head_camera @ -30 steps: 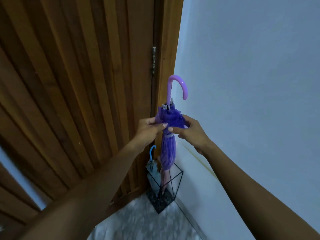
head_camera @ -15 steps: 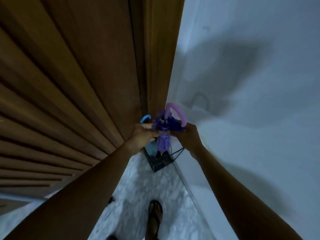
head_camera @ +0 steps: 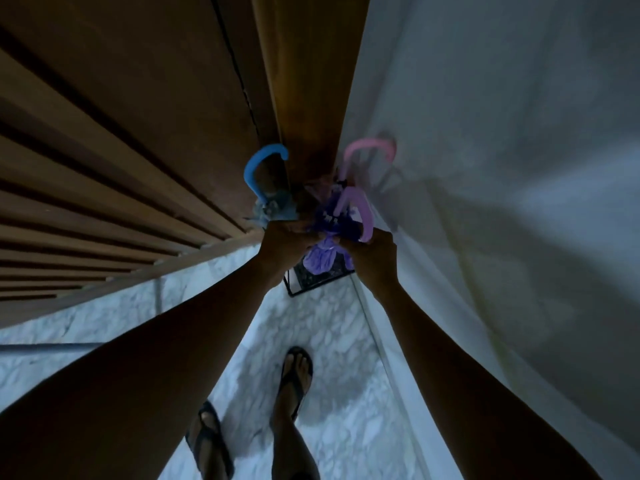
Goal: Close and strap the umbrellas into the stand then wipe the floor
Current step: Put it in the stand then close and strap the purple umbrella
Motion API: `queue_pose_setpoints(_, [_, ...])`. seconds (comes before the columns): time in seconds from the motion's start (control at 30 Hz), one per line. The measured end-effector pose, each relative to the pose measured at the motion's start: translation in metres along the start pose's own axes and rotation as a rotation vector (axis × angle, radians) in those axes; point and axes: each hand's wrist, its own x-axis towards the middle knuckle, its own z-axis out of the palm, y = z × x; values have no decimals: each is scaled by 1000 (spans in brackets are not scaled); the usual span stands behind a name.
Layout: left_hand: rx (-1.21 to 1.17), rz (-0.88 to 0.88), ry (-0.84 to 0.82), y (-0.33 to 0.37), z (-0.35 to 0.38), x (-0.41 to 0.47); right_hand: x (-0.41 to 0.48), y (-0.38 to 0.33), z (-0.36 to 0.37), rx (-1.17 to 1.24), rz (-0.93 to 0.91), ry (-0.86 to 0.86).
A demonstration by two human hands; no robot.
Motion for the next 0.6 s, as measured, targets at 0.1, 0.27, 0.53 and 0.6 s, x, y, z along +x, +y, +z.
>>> queue_pose_setpoints(0.1, [15,14,15,-13,3,19,10,12,5,-104,2,-34])
queue_pose_setpoints(0.27, [26,-38,-6,-16,8,35,25,13,11,-202,5,28])
queue_pose_setpoints(0.53, [192,-2,-31,0,5,21,4,1,16,-182,11,140])
queue_pose_setpoints(0.6, [220,-8,-59,3,-1,14,-4,-7,17,-180,9,162])
